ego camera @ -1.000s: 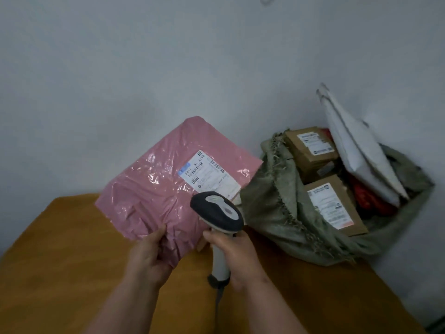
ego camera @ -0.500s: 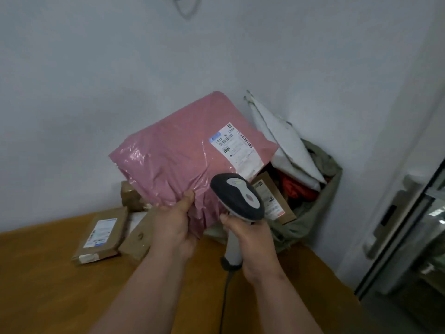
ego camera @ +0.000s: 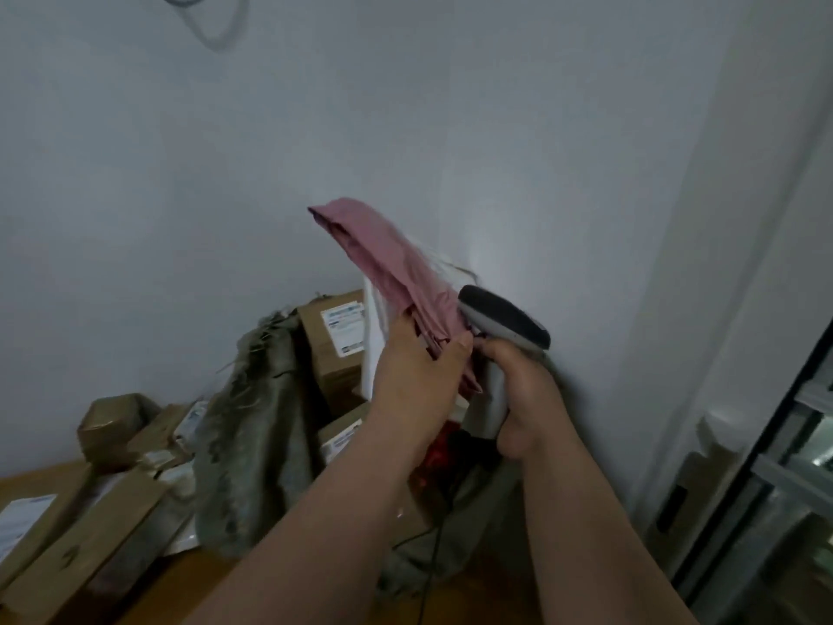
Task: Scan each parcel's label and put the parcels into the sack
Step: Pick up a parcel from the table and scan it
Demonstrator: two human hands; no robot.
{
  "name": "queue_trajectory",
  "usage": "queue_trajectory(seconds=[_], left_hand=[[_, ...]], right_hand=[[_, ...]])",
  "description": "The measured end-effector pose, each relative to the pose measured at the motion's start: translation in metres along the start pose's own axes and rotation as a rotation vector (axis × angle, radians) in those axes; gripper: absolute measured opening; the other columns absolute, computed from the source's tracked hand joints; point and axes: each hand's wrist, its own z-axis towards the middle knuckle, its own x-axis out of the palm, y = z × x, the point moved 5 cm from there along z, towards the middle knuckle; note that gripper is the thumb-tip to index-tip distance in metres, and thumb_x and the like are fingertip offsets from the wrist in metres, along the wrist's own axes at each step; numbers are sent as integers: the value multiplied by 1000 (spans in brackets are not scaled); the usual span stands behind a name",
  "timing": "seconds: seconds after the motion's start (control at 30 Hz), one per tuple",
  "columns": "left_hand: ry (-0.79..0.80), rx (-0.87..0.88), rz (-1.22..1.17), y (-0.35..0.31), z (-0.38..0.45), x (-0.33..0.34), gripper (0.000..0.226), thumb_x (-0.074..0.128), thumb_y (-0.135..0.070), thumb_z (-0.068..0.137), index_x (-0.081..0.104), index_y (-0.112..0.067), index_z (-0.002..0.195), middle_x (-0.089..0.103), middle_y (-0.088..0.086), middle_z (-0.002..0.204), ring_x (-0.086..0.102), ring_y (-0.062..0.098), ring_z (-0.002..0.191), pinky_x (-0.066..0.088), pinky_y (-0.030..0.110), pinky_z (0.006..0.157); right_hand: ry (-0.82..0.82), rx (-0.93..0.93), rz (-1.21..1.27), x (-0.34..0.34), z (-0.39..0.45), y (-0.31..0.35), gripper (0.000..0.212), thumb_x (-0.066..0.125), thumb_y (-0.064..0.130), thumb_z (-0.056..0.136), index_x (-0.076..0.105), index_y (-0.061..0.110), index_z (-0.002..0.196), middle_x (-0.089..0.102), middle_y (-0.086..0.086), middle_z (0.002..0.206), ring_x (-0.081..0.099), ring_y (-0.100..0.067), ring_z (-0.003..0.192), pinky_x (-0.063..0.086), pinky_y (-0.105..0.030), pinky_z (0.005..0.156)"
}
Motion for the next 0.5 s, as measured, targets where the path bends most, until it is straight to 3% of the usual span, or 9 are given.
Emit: queue_trajectory(seconds=[0.07, 0.13, 0.2, 0.27, 0.33, 0.4, 0.5], left_hand=[[-68, -25, 137, 14, 19, 21, 63, 70, -39, 90, 35, -29, 142, 49, -16, 120, 52, 8, 113, 45, 28, 92], [-258, 16, 221, 22, 28, 24, 64, 78, -35, 83, 38, -25, 132, 46, -9, 121, 51, 10, 110, 44, 22, 86], [-482, 213, 350, 19, 30, 21, 66, 85, -25, 75, 40, -19, 123, 39, 0, 121, 44, 11, 107, 37, 14, 90], [-528, 403, 576, 12, 41, 27, 68, 86, -23, 73, 44, -14, 126, 37, 8, 124, 34, 15, 112, 31, 24, 102], [-325, 434, 921, 5, 64, 41, 70, 76, -31, 78, 39, -31, 138, 32, 6, 142, 24, 18, 127, 20, 46, 111], [43, 365, 1283, 13, 92, 54, 80, 65, -41, 78, 23, -47, 146, 18, -1, 158, 6, 17, 142, -2, 56, 116], [489, 199, 1619, 37, 119, 73, 102, 67, -62, 74, 5, -48, 153, 1, -3, 166, -5, 25, 151, -15, 66, 112]], right_hand=[[4, 78, -48, -18, 32, 6, 35, 76, 27, 85, 73, 12, 116, 76, -18, 105, 72, -37, 100, 57, -56, 93], [18, 115, -68, -32, 61, 5, 33, 78, 26, 83, 74, 9, 110, 77, -17, 96, 74, -34, 89, 62, -49, 80], [42, 118, -83, -43, 86, 2, 26, 79, 21, 82, 76, 7, 102, 76, -13, 80, 74, -27, 70, 60, -36, 59], [61, 108, -67, -51, 108, 1, 18, 78, 17, 81, 77, 6, 95, 74, -11, 71, 71, -23, 59, 56, -31, 53], [75, 115, -75, -56, 125, 1, 15, 78, 17, 79, 77, 7, 91, 73, -12, 72, 70, -25, 62, 57, -34, 60], [96, 123, -115, -58, 138, 1, 19, 78, 18, 78, 78, 7, 92, 75, -14, 81, 71, -30, 75, 58, -41, 74], [112, 130, -191, -58, 150, 4, 25, 77, 17, 79, 77, 7, 101, 77, -17, 98, 71, -36, 98, 56, -53, 96]])
